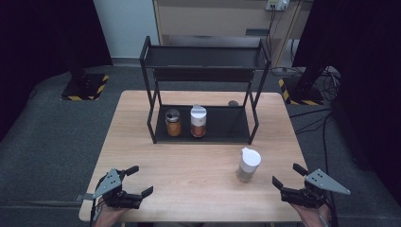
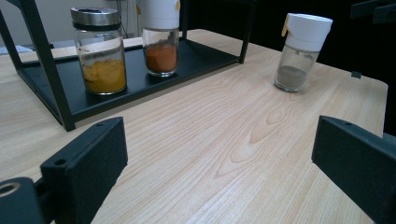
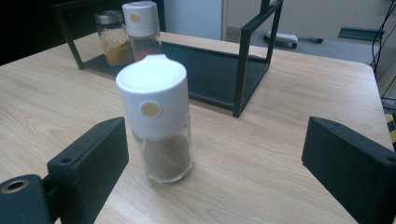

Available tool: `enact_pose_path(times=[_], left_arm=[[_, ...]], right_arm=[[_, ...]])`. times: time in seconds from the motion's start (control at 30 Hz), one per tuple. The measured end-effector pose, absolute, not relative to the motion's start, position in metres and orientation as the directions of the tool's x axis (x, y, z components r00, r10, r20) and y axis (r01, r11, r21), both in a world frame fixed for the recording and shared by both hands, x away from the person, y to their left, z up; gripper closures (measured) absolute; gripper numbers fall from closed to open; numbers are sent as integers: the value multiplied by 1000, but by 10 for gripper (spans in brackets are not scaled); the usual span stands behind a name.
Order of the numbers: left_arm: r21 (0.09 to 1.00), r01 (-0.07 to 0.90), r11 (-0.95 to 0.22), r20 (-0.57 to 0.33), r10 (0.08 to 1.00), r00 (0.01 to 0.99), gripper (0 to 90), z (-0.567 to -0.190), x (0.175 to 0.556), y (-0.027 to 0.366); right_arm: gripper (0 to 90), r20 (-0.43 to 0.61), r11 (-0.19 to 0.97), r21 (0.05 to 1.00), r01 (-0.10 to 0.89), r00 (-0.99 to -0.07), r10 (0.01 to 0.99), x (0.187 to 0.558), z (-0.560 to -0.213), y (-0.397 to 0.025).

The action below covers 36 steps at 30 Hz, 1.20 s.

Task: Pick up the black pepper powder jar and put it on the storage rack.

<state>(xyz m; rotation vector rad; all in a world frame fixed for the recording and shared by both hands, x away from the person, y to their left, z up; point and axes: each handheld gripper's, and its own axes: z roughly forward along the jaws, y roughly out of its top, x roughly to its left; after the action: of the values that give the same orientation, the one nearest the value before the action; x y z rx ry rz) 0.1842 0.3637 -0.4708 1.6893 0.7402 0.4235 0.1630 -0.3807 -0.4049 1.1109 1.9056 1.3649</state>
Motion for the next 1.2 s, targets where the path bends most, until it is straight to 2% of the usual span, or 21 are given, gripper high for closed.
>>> enact_pose_path(times=[0.57, 1.2], left_arm=[[962, 246, -117, -105, 673, 732, 26, -470, 184, 363], [962, 247, -117, -106, 672, 733, 26, -470, 184, 363]], right_arm=[[66, 50, 176, 928, 328, -578, 814, 192, -380, -354], [74, 66, 211, 908, 362, -620, 782, 235, -390, -324]])
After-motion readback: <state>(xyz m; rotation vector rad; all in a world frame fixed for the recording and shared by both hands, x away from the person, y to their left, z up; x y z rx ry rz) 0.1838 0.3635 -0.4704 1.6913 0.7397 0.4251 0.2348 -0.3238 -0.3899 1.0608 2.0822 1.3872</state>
